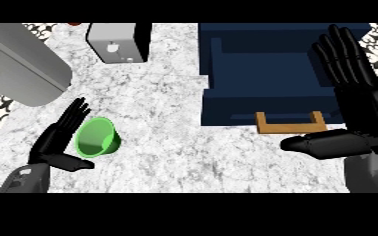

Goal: Pick up the cup, place it into the drawer and close the drawer

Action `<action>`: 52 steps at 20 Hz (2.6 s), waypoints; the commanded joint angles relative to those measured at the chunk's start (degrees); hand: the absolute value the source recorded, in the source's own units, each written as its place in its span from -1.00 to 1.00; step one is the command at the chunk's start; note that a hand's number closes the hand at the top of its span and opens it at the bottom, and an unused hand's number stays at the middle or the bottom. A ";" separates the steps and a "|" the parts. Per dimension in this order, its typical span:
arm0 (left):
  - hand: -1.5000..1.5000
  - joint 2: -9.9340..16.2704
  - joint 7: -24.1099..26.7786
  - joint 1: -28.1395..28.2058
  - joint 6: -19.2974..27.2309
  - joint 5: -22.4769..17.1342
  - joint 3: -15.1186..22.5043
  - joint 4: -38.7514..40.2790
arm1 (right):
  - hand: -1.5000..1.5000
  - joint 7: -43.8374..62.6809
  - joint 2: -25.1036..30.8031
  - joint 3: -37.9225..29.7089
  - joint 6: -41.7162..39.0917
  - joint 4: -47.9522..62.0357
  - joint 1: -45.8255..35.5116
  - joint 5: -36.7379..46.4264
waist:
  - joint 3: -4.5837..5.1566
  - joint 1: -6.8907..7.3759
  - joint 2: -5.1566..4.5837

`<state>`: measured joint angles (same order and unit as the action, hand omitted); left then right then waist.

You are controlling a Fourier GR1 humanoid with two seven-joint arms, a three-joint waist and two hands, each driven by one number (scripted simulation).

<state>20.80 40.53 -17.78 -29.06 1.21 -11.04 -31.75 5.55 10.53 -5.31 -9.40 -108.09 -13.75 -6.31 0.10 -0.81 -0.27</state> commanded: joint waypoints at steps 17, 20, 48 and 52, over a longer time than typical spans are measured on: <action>-1.00 -2.18 20.47 -7.33 0.48 5.04 1.66 18.03 | -1.00 -1.79 0.69 -1.19 -1.79 4.84 -2.41 -0.84 | 0.18 -0.77 -0.53; -1.00 -3.20 20.57 -8.29 2.29 5.95 2.28 19.11 | -1.00 0.49 2.20 -3.30 -1.48 2.90 -3.71 -2.26 | 0.23 -1.29 -0.56; 1.00 -9.88 28.69 -10.67 11.18 -4.02 -6.09 11.49 | -1.00 2.25 1.78 -2.75 -1.49 2.23 -2.74 -2.43 | 0.10 -0.23 -0.25; 1.00 -12.35 25.36 -13.01 16.32 -6.24 -8.12 8.01 | -1.00 1.19 2.85 -3.45 -2.12 3.43 -2.48 -1.63 | -0.06 0.50 0.16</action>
<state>9.29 61.25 -29.36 -13.33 -2.68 -17.09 -21.69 7.26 12.98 -8.76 -10.99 -105.59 -16.76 -8.47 0.16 -0.92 -0.38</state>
